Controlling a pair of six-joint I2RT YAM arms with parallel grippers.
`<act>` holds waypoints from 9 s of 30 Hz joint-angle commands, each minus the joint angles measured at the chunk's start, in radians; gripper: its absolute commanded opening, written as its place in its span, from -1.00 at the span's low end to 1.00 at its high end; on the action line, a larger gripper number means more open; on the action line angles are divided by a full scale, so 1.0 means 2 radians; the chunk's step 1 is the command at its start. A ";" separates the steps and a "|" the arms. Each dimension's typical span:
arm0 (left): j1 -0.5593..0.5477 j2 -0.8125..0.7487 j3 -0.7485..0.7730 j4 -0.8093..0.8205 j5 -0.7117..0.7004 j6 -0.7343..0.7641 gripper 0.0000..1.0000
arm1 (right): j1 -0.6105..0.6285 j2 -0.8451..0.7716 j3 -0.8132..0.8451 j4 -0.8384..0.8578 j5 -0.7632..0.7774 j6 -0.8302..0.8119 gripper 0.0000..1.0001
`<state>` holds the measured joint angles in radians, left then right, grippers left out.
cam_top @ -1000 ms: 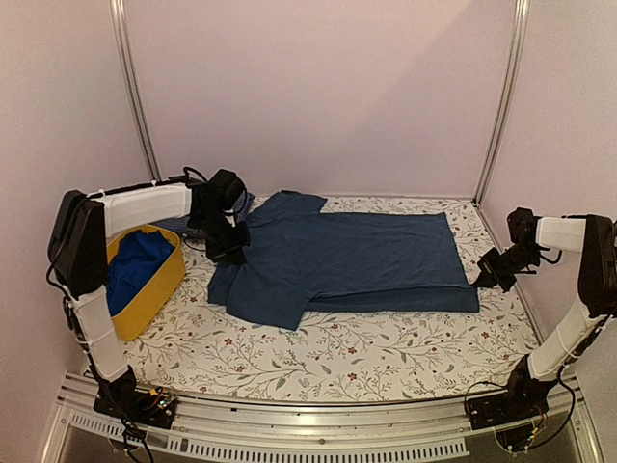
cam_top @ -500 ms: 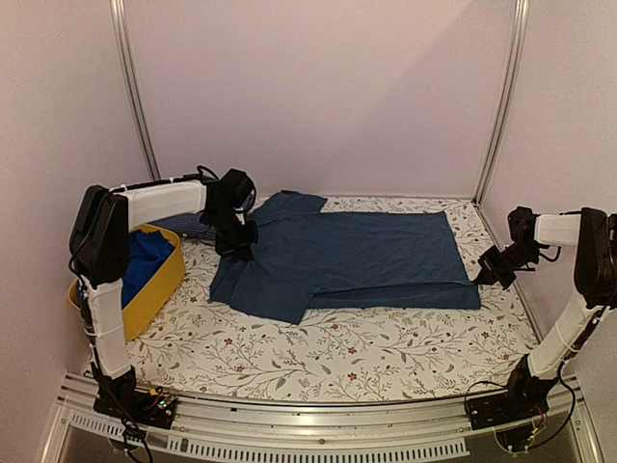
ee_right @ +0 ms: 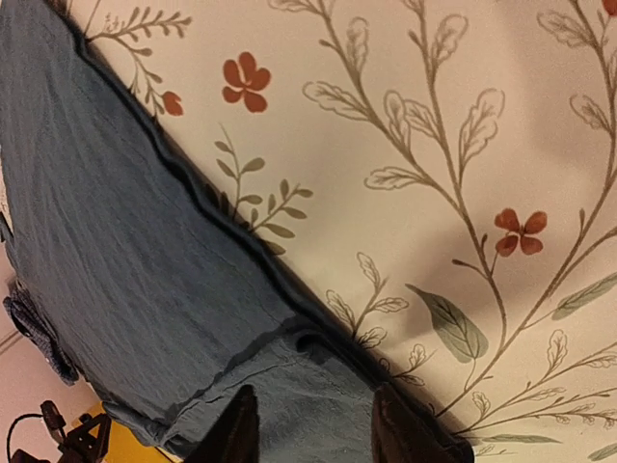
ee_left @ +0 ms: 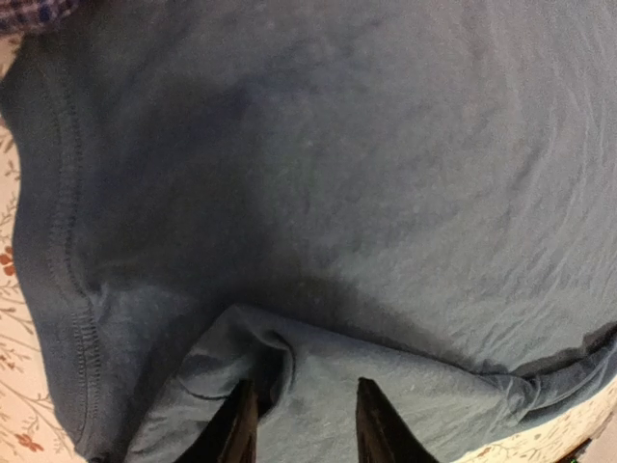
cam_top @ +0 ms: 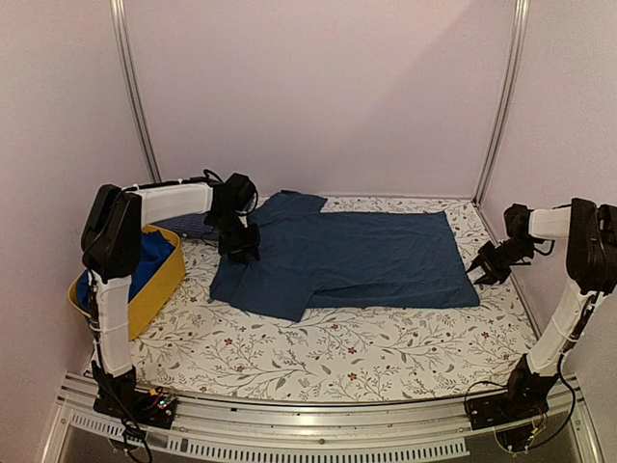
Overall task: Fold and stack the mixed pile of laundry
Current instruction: Fold the flattened T-shirt at the center of the board.
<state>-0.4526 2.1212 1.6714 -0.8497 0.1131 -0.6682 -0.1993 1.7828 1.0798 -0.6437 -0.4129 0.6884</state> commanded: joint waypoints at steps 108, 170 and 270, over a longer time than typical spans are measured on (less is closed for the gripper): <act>-0.156 0.047 -0.023 0.116 0.118 0.494 -0.04 | 0.084 0.008 0.007 -0.024 0.129 -0.323 -0.65; -0.055 -0.075 -0.057 0.146 0.021 0.295 0.38 | 0.066 0.008 0.095 -0.037 0.168 -0.291 0.07; -0.142 -0.363 -0.476 0.352 0.072 -0.108 -1.00 | 0.487 0.109 0.151 0.181 -0.163 -0.105 -1.00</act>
<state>-0.7372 1.4227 0.6266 -0.0971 0.2924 -0.9531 0.7830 2.0563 1.3315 -0.2848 -0.7567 0.4728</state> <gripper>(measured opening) 0.005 0.010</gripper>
